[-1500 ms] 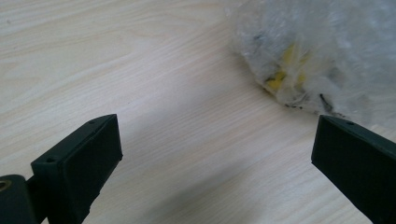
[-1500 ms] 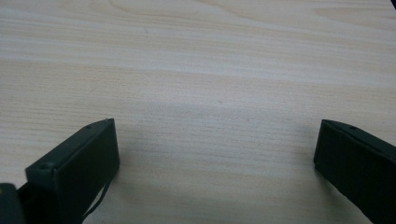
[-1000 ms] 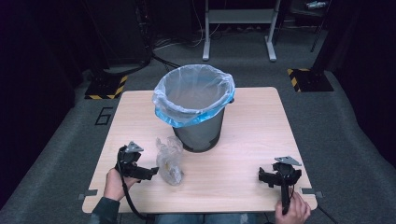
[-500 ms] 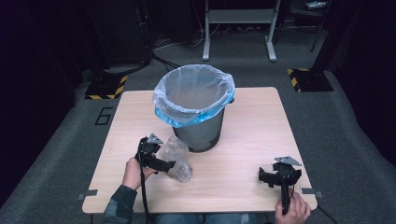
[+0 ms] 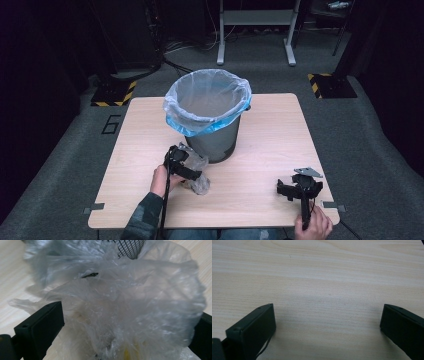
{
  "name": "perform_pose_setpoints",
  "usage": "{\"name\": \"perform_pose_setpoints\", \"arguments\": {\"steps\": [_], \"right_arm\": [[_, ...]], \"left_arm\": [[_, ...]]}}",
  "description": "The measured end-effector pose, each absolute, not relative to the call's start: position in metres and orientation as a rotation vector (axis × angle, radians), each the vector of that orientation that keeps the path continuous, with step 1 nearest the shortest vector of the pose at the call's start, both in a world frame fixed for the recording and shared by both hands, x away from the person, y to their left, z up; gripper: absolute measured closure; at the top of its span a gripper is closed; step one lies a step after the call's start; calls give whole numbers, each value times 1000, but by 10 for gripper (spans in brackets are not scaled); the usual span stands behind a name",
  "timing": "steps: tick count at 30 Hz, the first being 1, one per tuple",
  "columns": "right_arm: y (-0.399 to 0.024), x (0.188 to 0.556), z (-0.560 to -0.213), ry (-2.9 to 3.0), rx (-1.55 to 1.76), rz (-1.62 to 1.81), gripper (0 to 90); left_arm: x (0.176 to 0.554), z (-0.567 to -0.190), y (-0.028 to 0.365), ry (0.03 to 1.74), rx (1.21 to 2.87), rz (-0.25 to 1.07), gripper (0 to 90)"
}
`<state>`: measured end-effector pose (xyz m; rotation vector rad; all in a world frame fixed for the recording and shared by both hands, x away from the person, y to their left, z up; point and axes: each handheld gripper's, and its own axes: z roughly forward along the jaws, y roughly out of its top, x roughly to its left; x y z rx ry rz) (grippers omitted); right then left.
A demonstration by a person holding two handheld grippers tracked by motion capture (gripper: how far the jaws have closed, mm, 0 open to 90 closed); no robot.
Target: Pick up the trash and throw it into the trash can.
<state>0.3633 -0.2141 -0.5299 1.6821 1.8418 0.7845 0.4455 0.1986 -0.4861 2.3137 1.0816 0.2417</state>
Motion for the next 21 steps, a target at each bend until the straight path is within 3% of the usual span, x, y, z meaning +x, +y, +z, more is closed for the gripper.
{"name": "perform_pose_setpoints", "arguments": {"steps": [10,13,18,21], "right_arm": [[-214,363,-530,1843,1681,785,0],[-214,363,-530,1843,1681,785,0],[-214,363,-530,1843,1681,785,0],[-214,363,-530,1843,1681,784,0]], "left_arm": [[451,-507,184,1102,2385,225,27],[449,-508,181,1105,2397,273,46],[444,-505,181,1090,2384,305,198],[444,-503,184,1072,2379,314,339]]}}
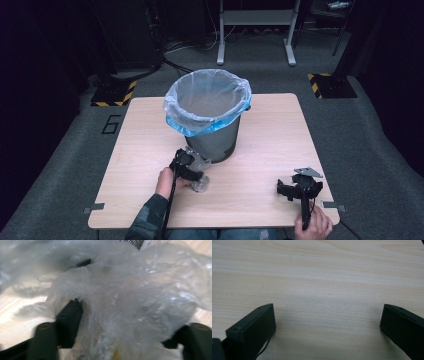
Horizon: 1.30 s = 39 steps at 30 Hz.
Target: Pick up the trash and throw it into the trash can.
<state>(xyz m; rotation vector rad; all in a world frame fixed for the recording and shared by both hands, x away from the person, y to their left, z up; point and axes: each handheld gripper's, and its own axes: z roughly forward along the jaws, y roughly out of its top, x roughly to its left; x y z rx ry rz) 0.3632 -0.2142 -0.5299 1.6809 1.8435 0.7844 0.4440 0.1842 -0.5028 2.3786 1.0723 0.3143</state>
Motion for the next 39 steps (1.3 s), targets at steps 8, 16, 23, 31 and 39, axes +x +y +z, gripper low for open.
{"name": "perform_pose_setpoints", "arguments": {"steps": [8,16,23,31,39], "right_arm": [[-214,363,-530,1843,1681,785,0],[-214,363,-530,1837,1687,790,0],[-214,363,-530,1837,1687,790,0],[-214,363,-530,1837,1687,790,0],[-214,363,-530,1837,1687,790,0]], "left_arm": [[439,-501,191,1053,2359,319,632],[438,-499,203,1029,2376,278,722],[429,-491,211,1040,2364,287,734],[419,-483,227,1056,2358,306,732],[408,-474,246,1075,2352,330,730]]}}
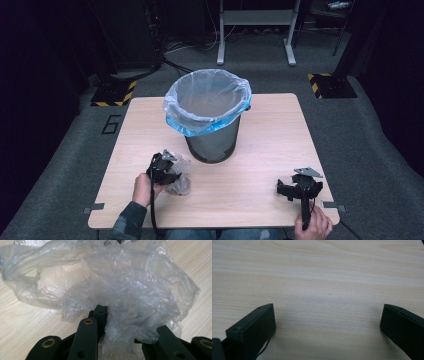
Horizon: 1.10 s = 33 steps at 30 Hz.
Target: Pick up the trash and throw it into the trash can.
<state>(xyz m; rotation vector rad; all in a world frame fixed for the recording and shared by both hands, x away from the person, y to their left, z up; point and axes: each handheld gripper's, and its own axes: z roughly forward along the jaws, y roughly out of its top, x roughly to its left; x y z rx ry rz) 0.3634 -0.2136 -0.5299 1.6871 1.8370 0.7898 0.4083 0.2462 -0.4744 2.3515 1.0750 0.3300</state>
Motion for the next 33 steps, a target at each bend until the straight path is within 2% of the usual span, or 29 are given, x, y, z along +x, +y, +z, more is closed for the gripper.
{"name": "perform_pose_setpoints", "arguments": {"steps": [16,33], "right_arm": [[-214,363,-530,1837,1687,790,0],[-214,363,-530,1839,1686,791,0]], "left_arm": [[400,-462,269,1121,2315,356,731],[399,-432,286,1107,2314,407,733]]}}
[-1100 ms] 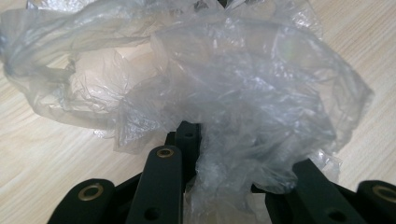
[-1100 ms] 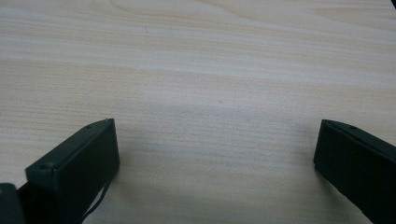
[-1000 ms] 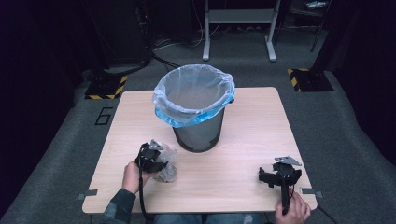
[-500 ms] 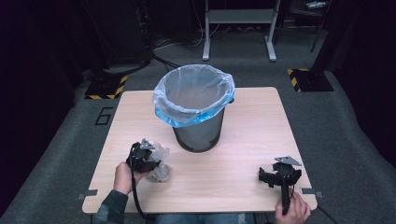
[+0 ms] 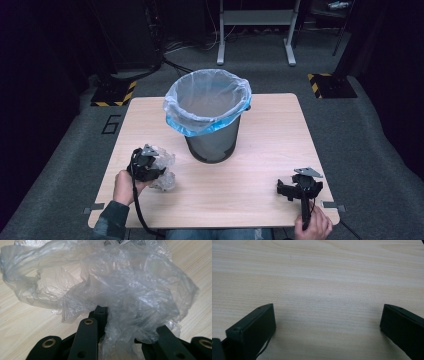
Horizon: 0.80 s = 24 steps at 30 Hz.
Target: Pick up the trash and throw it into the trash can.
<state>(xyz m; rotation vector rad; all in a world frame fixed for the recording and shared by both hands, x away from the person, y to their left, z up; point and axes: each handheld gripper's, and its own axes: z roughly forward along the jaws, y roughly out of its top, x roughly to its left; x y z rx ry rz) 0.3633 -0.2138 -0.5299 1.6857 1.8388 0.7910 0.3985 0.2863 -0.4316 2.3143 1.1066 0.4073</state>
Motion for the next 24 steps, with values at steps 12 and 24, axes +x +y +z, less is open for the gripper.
{"name": "perform_pose_setpoints", "arguments": {"steps": [12,24], "right_arm": [[-214,363,-530,1838,1686,791,0],[-214,363,-530,1839,1686,791,0]], "left_arm": [[402,-404,302,1090,2276,404,734],[407,-380,308,1067,2272,417,734]]}}
